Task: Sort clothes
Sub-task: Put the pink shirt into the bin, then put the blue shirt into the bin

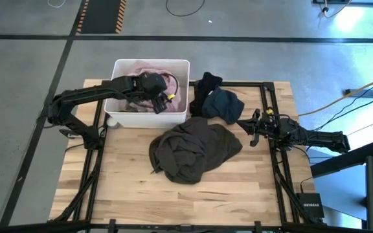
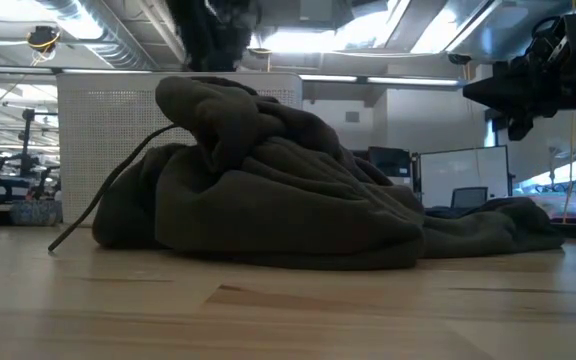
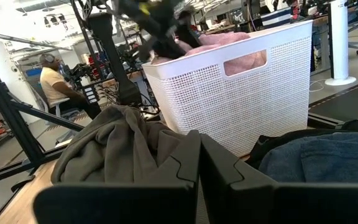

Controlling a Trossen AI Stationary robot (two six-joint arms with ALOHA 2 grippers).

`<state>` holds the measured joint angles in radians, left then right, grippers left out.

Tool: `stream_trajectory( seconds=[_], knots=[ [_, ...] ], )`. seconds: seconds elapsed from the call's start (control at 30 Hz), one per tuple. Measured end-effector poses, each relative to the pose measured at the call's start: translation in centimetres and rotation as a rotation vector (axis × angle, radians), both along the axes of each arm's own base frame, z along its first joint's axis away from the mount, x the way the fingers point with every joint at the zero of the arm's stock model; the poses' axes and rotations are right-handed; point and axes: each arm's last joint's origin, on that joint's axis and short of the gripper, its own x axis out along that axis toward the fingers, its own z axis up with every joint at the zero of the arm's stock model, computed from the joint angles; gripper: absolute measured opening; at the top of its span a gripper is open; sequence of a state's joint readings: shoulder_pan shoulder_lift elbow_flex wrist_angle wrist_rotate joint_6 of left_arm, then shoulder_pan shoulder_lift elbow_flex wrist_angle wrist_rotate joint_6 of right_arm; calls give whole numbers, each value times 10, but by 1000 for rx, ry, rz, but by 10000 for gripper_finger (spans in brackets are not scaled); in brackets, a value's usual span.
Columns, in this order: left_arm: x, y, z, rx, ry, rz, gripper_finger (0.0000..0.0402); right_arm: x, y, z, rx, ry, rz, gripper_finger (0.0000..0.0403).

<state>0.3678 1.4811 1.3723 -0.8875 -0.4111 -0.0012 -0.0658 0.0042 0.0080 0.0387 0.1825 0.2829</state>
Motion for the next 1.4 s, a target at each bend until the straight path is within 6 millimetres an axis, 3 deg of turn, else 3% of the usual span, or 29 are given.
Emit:
stream_trajectory(
  seconds=[0.1,0.2,0.3,0.43,0.63,0.8,1.03,1.2,1.4],
  knots=[
    [-3,5,-6,-19,-5,21,214,0,0,0,0,0,0,15],
    [-4,2,6,1,-13,5,214,0,0,0,0,-1,0,15],
    [-8,-14,49,60,-149,-33,214,0,0,0,0,0,-1,15],
    [-21,-50,106,111,-413,-104,214,0,0,0,-1,0,0,15],
    [-33,-101,136,136,-600,-329,214,0,1,0,5,1,21,15],
    [-12,-129,131,136,-613,-457,214,0,1,0,4,2,25,15],
    [58,-147,100,242,-603,-572,214,0,0,1,-27,-3,-11,15],
    [113,-139,61,342,-559,-601,214,0,0,1,-29,0,-12,15],
    [155,-106,34,351,-486,-525,214,0,0,0,-29,3,-12,15]
  ],
)
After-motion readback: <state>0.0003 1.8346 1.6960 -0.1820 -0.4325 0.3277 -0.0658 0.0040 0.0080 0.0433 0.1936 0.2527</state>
